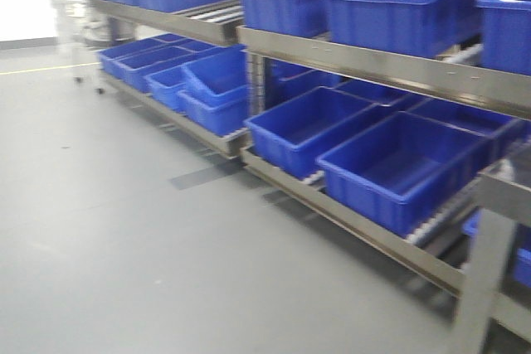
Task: Sort and place red and blue blocks on shelf
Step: 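Drive the base along the aisle holding both cubes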
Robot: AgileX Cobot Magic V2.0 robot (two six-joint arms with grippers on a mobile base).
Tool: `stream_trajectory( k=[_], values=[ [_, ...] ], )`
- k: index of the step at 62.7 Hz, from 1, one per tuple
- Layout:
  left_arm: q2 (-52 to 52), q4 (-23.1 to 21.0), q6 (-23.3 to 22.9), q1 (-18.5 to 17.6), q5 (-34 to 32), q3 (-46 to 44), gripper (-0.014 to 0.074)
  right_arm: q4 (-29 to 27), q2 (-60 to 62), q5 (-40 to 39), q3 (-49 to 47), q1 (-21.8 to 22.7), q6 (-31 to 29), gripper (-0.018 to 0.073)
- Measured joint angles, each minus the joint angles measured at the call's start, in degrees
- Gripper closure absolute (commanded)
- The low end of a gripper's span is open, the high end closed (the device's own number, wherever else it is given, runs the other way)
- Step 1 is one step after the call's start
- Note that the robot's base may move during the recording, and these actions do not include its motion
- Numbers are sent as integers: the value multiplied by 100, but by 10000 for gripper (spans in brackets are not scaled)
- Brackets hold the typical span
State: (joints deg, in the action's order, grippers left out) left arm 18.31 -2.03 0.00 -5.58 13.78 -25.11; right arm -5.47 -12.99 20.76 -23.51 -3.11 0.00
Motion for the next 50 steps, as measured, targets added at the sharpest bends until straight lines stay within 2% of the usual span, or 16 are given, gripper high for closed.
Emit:
stream_trajectory(
  k=[50],
  values=[
    [0,0,0,5,0,0,472,0,0,0,0,0,0,503]
  ],
)
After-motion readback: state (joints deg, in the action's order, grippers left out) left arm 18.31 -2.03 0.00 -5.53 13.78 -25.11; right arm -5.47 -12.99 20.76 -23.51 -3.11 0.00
